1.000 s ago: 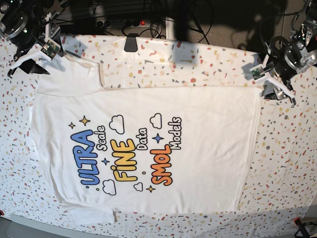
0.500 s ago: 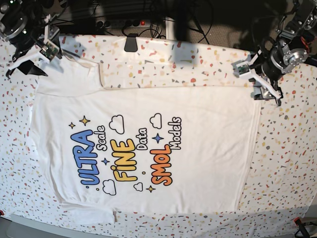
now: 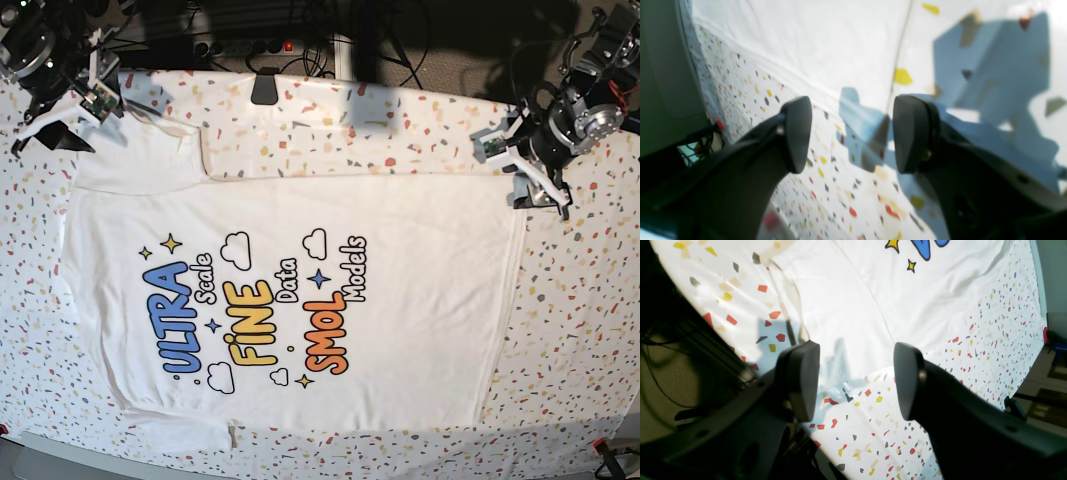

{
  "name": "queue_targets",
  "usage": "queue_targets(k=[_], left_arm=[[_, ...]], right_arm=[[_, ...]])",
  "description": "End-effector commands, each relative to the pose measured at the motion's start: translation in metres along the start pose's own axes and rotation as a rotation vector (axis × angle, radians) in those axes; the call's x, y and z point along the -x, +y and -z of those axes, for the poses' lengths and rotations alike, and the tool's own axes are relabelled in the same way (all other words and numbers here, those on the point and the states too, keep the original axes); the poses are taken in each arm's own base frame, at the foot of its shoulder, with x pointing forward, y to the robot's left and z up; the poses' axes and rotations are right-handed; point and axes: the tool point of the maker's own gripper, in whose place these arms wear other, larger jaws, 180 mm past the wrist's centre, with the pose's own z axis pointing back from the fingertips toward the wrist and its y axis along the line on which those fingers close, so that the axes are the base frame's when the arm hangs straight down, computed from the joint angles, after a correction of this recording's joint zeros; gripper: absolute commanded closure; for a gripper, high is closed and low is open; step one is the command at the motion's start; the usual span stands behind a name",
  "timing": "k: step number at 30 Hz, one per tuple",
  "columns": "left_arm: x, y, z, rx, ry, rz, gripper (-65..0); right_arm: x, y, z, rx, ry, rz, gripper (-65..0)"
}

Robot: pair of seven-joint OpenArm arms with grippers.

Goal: Fold the T-shirt properly
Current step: 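Move the left gripper down to the shirt's shoulder corner beside the collar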

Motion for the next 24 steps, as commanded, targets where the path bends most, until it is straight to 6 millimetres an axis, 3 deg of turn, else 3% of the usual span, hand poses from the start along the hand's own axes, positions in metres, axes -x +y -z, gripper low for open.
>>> queue_targets(k=[1, 7, 16, 22, 24], left_arm=[[0.0, 0.018, -0.002, -0.057, -0.006, 0.009, -36.9], [-0.003, 0.023, -0.001, -0.062, -0.015, 0.0, -36.9], [-0.009, 0.011, 0.0, -0.002, -0.043, -0.014, -34.5], [-0.02, -0.014, 0.003, 0.037, -0.046, 0.148, -32.0], [-0.024, -0.01, 0.003, -0.006, -0.052, 0.164, -32.0]], right_arm=[[-0.007, -0.006, -0.002, 0.019, -0.022, -0.013, -35.6], [-0.003, -0.006, -0.002, 0.02, -0.004, -0.013, -35.6], [-0.003, -0.006, -0.002, 0.02, -0.004, -0.013, -35.6], [-0.003, -0.007, -0.002, 0.02, -0.003, -0.013, -35.6], [-0.003, -0.007, -0.002, 0.02, -0.003, -0.013, -35.6]])
